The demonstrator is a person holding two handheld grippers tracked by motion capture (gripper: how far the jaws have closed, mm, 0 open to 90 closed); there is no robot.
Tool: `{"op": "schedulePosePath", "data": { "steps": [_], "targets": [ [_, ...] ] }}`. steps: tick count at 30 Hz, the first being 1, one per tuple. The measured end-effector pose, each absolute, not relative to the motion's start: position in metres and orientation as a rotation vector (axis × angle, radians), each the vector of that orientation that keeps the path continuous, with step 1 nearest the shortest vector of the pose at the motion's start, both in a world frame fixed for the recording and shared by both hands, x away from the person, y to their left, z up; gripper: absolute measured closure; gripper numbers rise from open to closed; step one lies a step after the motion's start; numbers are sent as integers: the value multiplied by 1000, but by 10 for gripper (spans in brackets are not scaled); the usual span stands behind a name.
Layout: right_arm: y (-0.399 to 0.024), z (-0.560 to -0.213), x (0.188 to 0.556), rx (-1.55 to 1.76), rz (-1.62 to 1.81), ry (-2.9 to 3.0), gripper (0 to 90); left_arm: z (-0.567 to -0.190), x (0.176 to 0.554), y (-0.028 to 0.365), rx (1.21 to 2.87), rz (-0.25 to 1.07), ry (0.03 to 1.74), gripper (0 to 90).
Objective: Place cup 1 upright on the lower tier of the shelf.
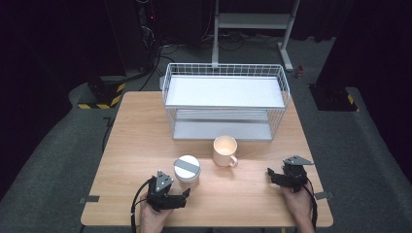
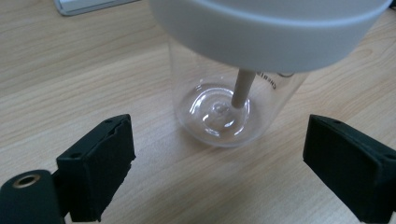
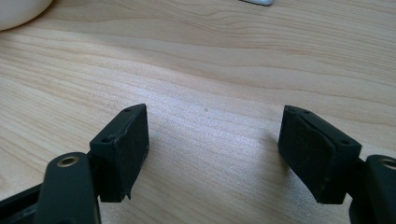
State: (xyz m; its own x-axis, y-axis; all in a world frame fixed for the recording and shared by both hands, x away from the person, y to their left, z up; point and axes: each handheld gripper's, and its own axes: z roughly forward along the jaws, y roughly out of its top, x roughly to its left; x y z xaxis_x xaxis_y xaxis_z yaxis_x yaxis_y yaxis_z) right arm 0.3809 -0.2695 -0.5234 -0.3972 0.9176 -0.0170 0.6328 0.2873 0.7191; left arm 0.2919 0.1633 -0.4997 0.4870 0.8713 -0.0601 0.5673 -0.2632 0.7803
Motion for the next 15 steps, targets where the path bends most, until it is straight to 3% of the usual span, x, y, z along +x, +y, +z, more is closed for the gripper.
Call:
{"op": "schedulePosePath", "data": {
  "steps": [15],
  "targets": [
    [-270, -523, 381, 1384, 891, 2134, 251, -498, 304, 152, 1967, 481, 1162, 94]
  ]
}}
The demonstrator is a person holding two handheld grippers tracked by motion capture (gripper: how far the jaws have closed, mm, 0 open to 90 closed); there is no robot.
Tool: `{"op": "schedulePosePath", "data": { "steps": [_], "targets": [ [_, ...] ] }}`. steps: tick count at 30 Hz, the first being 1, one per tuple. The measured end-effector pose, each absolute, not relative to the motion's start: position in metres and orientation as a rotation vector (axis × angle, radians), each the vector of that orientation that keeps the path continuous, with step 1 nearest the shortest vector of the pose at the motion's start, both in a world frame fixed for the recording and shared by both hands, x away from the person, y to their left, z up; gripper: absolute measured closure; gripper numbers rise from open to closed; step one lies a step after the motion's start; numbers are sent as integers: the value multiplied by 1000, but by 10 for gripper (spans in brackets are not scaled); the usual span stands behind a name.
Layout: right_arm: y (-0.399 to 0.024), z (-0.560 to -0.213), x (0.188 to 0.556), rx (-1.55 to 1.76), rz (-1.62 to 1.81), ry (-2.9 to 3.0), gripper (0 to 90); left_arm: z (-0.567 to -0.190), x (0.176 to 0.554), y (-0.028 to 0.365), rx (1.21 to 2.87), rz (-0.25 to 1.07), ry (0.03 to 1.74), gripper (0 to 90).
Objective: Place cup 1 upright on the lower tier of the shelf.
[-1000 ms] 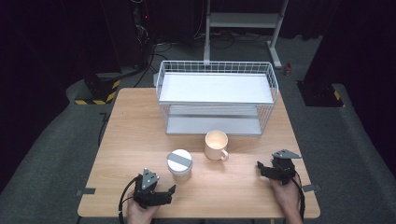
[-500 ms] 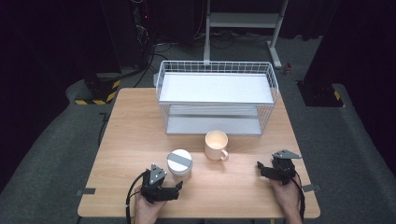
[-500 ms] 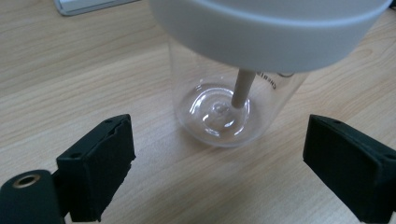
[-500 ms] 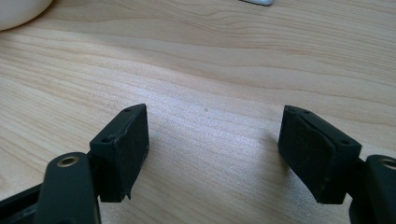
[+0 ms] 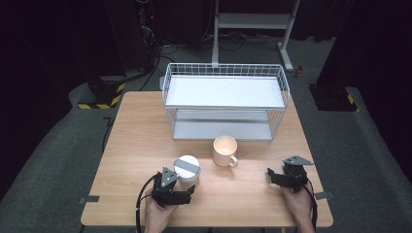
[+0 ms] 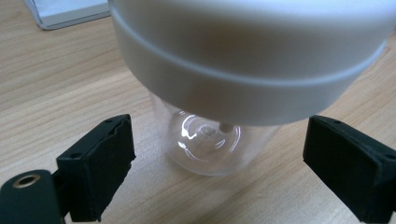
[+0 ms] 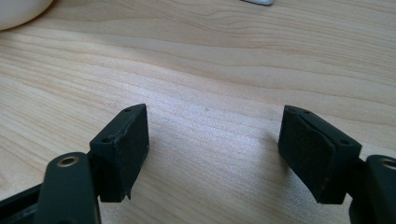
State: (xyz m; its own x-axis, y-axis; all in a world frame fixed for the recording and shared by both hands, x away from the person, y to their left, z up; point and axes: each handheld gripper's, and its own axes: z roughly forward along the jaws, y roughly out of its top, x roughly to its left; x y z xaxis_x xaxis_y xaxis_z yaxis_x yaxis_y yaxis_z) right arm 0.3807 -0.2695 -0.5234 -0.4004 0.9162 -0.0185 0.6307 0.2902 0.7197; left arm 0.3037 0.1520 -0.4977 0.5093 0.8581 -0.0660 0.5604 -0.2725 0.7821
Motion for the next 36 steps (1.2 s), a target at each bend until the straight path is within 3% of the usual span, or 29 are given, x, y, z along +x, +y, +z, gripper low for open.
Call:
{"op": "schedulePosePath", "data": {
  "steps": [17, 36],
  "targets": [
    [-269, -523, 381, 1385, 892, 2134, 251, -498, 315, 142, 1970, 486, 1154, 91],
    [-269, -523, 381, 1387, 893, 2133, 251, -500, 320, 138, 1959, 513, 1163, 155]
  ]
}}
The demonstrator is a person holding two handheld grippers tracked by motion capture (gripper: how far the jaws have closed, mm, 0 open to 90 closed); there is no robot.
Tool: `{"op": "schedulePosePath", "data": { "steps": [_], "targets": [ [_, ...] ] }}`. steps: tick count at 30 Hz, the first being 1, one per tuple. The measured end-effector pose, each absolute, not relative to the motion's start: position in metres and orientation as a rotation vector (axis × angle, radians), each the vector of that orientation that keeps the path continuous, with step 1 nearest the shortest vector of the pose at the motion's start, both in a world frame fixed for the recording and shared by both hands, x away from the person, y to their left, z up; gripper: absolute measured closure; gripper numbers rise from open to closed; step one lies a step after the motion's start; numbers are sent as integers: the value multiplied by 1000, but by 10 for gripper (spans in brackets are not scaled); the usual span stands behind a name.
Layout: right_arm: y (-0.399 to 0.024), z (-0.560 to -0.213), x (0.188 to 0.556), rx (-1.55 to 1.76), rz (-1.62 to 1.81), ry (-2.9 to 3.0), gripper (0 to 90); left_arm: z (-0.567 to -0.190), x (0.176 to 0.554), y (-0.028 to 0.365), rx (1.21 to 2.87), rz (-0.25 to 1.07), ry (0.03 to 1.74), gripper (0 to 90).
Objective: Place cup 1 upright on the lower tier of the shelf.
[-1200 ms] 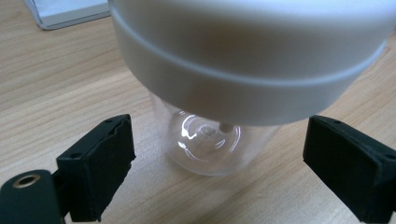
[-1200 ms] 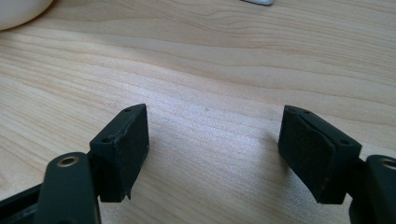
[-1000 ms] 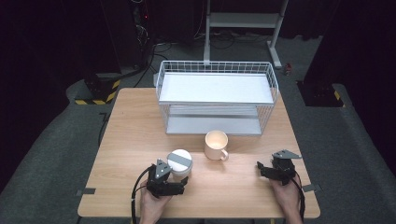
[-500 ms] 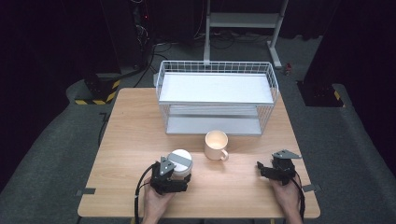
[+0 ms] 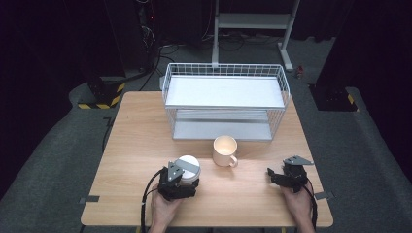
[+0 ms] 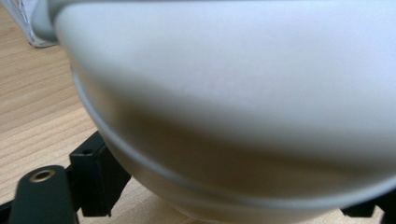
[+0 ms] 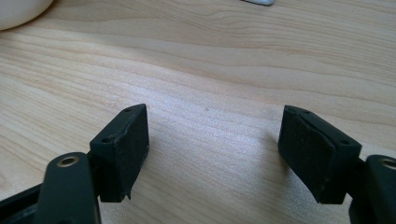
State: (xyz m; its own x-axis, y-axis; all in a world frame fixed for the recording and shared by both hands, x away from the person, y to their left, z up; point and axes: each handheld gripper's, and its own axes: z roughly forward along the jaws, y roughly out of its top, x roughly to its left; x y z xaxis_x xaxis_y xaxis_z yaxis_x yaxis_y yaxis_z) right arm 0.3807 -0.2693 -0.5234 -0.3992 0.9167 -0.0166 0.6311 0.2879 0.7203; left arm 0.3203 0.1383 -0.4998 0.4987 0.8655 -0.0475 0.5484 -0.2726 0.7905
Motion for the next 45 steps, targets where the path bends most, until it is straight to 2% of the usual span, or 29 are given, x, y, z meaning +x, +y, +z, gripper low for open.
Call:
{"op": "schedulePosePath", "data": {
  "steps": [25, 45],
  "targets": [
    [-269, -523, 381, 1381, 896, 2136, 251, -500, 319, 137, 1970, 558, 1117, 191],
    [-269, -523, 381, 1381, 896, 2136, 251, -497, 324, 139, 1960, 533, 1136, 193]
  ]
}}
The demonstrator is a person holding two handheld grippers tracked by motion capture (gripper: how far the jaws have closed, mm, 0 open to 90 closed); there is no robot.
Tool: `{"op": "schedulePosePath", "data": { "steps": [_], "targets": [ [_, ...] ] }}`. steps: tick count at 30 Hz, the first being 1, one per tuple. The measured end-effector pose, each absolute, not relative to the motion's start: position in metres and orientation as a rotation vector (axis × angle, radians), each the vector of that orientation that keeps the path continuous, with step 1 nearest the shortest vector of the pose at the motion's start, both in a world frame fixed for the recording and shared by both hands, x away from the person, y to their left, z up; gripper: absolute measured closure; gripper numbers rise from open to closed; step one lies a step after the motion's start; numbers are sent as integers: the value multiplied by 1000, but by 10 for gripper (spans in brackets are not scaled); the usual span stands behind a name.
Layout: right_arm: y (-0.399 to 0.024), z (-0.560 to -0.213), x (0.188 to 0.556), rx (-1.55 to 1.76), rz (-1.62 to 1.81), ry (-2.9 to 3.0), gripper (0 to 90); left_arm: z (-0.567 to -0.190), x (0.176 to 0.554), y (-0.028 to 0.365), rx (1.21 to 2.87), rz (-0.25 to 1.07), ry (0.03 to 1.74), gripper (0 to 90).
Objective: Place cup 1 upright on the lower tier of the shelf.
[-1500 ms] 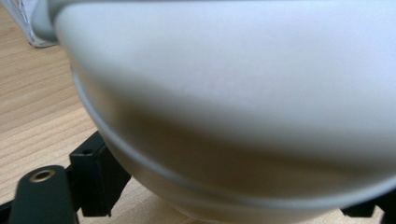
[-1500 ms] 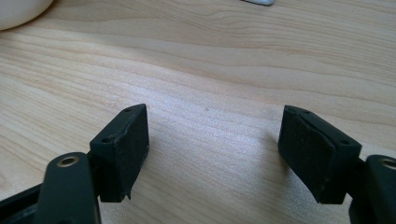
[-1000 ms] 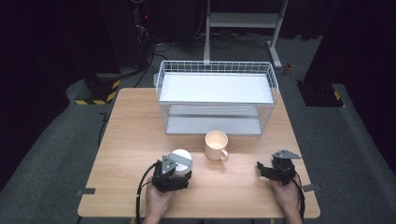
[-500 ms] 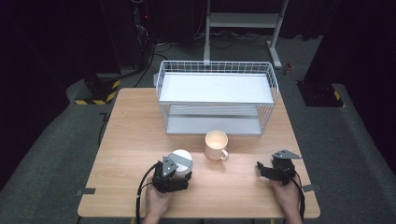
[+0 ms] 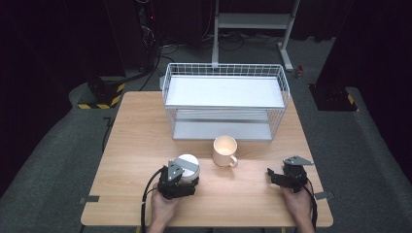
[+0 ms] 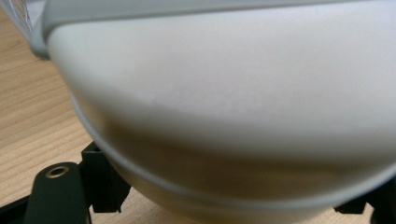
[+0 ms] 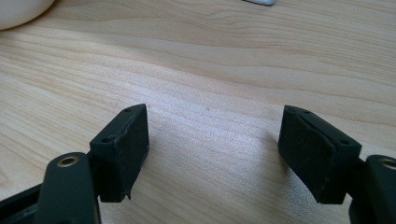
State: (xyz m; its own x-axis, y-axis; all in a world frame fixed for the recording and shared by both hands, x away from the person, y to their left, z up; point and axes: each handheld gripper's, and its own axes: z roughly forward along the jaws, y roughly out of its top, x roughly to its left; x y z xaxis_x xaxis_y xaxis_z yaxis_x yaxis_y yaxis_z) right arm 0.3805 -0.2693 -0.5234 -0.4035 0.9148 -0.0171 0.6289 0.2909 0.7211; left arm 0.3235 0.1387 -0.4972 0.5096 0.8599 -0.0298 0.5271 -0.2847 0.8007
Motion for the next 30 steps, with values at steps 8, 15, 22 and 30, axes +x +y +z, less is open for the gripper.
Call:
{"op": "schedulePosePath", "data": {
  "steps": [8, 15, 22, 30],
  "targets": [
    [-269, -523, 381, 1381, 896, 2136, 251, -493, 328, 139, 1961, 534, 1134, 193],
    [-269, -523, 381, 1382, 896, 2136, 251, -489, 337, 138, 1958, 510, 1130, 193],
    [-269, -523, 381, 1380, 895, 2137, 251, -484, 346, 137, 1964, 507, 1117, 193],
    [-269, -523, 381, 1382, 896, 2136, 251, -477, 359, 136, 1977, 526, 1099, 193]
  ]
}}
